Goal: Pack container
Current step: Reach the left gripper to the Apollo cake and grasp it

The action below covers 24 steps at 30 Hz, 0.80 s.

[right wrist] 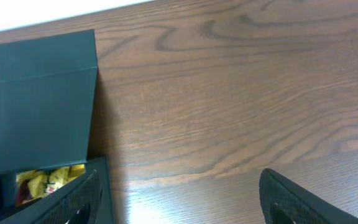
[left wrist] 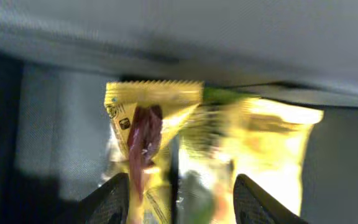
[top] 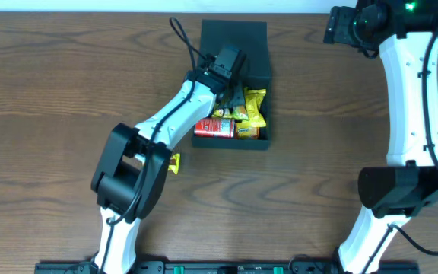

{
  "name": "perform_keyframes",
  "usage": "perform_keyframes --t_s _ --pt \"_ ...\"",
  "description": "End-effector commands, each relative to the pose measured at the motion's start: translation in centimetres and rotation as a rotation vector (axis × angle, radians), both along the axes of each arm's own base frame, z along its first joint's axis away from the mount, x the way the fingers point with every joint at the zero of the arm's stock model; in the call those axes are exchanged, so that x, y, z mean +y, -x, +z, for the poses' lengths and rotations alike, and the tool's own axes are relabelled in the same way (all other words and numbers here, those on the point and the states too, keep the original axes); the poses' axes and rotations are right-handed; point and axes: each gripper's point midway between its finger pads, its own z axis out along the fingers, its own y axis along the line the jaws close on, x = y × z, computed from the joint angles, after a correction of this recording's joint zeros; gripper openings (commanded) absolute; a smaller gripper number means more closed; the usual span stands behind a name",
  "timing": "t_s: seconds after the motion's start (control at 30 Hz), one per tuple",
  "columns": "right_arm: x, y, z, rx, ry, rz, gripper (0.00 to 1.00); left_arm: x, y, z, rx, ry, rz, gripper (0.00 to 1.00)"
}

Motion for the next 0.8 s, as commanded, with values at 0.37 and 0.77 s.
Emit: perform_keyframes --t_s 0.37,0.77 --pt "-0.8 -0.3 0.4 -0.02 0.015 -0.007 0.82 2.5 1.4 11.8 -0.28 -0.233 -0.417 0.59" --pt "-0.8 -0.5 0.5 -0.027 0.015 -0.007 0.83 12.0 8.8 8.6 0.087 -0.686 -0.737 0.53"
